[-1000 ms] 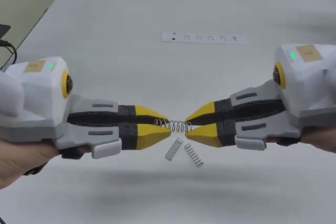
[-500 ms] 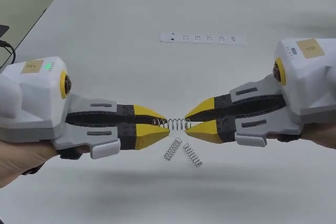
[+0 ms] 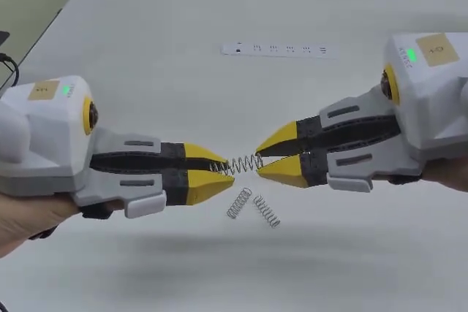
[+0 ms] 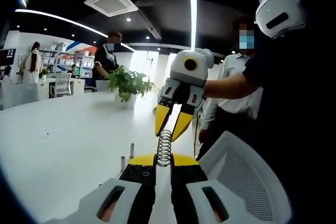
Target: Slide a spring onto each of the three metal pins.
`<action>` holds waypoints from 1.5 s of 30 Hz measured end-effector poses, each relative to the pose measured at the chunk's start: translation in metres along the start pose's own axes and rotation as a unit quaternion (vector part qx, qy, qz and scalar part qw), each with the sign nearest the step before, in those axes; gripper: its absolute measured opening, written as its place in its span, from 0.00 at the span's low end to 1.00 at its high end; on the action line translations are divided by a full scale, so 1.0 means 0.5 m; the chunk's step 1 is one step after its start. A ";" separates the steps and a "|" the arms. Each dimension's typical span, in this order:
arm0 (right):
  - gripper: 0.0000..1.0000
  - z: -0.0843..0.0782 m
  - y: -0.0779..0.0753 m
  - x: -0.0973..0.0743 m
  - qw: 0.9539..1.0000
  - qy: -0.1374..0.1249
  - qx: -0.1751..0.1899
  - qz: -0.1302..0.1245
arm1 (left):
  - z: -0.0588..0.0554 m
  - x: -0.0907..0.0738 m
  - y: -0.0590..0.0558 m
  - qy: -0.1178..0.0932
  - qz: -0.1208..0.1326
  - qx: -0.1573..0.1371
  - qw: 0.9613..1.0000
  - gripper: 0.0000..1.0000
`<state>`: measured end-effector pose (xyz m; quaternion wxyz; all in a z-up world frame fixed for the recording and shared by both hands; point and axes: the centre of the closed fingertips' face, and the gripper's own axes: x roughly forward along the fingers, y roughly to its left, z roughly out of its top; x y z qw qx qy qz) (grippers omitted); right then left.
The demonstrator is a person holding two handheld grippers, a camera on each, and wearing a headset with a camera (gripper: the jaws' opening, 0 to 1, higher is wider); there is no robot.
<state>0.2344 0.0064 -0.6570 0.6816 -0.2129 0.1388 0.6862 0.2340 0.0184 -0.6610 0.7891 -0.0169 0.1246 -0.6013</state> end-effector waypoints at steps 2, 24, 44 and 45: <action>0.07 0.004 0.001 0.000 1.000 0.001 -0.003 0.002 | -0.003 0.001 -0.002 0.003 -0.001 0.001 1.000 0.01; 0.08 0.030 0.008 0.009 0.999 0.024 -0.032 0.024 | -0.026 0.003 -0.008 0.023 0.000 0.014 1.000 0.01; 0.08 0.069 0.018 0.015 0.998 0.030 -0.044 0.035 | -0.022 0.007 -0.014 0.016 -0.003 0.017 1.000 0.01; 0.08 0.069 0.019 0.015 0.998 0.029 -0.046 0.035 | -0.022 0.007 -0.014 0.016 -0.003 0.017 1.000 0.01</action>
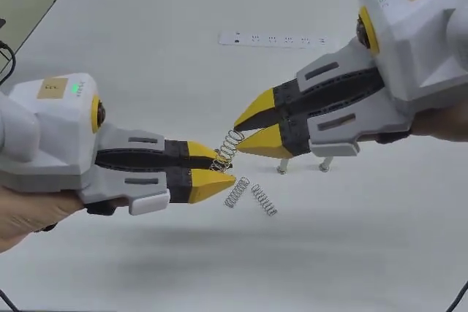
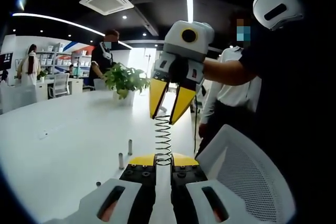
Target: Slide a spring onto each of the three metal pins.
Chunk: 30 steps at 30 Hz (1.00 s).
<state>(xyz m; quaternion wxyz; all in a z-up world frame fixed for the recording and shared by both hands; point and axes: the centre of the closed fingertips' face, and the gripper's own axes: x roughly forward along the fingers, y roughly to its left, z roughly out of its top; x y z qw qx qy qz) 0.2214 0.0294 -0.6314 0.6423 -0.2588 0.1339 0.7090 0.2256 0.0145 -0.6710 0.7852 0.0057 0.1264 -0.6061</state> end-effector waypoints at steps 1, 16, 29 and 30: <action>0.08 0.001 0.001 0.000 1.000 0.000 0.001 0.001 | 0.000 0.000 -0.001 0.001 -0.001 0.000 1.000 0.01; 0.09 0.004 0.005 -0.002 1.000 0.002 0.007 0.008 | 0.006 0.002 -0.006 -0.007 -0.005 0.005 1.000 0.01; 0.09 0.013 0.003 -0.004 1.000 0.005 0.010 0.025 | 0.014 0.003 -0.007 -0.012 -0.007 0.008 1.000 0.00; 0.09 0.014 0.002 -0.005 1.000 0.006 0.010 0.025 | 0.015 0.003 -0.007 -0.013 -0.007 0.009 1.000 0.00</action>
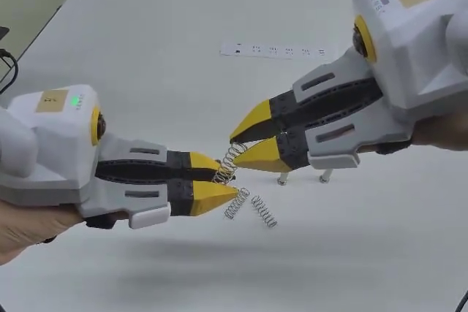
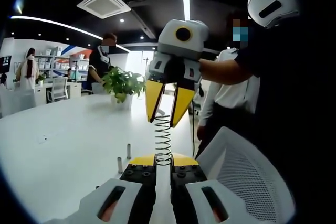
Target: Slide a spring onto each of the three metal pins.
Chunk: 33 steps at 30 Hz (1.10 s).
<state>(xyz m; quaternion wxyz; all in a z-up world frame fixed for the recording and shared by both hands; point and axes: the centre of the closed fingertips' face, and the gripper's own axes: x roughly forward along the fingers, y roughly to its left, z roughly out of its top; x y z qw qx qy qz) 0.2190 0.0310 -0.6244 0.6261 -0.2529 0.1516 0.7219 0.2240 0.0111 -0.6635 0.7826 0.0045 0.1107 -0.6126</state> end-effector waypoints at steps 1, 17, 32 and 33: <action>0.09 0.000 0.000 0.000 1.000 0.001 -0.001 0.001 | 0.001 0.000 0.001 -0.001 0.001 0.001 1.000 0.00; 0.09 0.003 -0.001 0.002 1.000 0.014 -0.003 0.012 | 0.007 -0.003 -0.001 -0.011 0.001 -0.005 1.000 0.00; 0.13 0.002 0.002 0.013 1.000 0.016 0.004 0.017 | 0.019 -0.007 -0.005 -0.027 -0.004 -0.006 1.000 0.00; 0.13 0.001 0.002 0.013 1.000 0.017 0.006 0.019 | 0.020 -0.007 -0.005 -0.028 -0.003 -0.007 1.000 0.00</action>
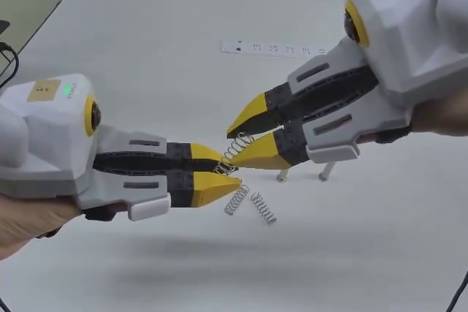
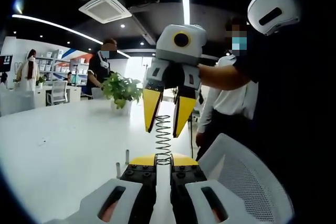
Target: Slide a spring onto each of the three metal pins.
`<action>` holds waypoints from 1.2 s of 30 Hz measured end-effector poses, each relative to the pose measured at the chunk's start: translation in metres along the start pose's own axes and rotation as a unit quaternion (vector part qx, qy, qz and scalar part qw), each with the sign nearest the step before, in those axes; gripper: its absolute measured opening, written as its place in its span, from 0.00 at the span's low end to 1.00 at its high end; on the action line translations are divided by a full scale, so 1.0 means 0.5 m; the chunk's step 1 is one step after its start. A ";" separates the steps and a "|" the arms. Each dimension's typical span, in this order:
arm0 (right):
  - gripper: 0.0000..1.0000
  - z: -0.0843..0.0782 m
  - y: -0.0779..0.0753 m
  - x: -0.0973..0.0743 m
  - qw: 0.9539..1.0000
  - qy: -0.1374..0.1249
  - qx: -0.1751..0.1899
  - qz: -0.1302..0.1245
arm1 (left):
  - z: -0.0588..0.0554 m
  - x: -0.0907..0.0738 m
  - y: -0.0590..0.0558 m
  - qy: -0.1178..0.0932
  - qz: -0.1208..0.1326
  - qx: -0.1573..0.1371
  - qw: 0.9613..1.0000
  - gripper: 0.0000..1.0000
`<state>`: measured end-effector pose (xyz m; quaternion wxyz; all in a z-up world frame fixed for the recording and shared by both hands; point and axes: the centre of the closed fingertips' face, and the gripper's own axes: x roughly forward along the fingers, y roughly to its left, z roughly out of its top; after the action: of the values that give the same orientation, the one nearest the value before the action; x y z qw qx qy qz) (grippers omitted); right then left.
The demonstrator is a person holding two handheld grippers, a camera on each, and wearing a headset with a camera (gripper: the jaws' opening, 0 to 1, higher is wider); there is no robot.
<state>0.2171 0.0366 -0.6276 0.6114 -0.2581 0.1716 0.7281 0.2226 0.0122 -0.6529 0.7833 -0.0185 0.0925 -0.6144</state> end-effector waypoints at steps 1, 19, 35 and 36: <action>0.13 0.000 -0.001 0.000 1.000 0.000 0.000 -0.002 | -0.001 0.000 0.000 0.000 0.000 0.000 1.000 0.00; 0.09 -0.012 0.013 0.005 0.999 0.035 0.005 0.029 | -0.003 0.000 -0.009 0.010 -0.010 0.007 1.000 0.00; 0.07 -0.029 0.007 0.017 0.997 0.067 -0.003 0.039 | -0.023 0.004 -0.008 0.033 -0.010 0.017 0.999 0.01; 0.07 -0.029 0.008 0.017 0.997 0.068 -0.005 0.038 | -0.023 0.004 -0.008 0.033 -0.010 0.018 0.999 0.01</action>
<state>0.2148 0.0344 -0.6448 0.5686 -0.3034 0.2192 0.7325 0.2174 0.0103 -0.6641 0.7741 0.0147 0.1067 -0.6238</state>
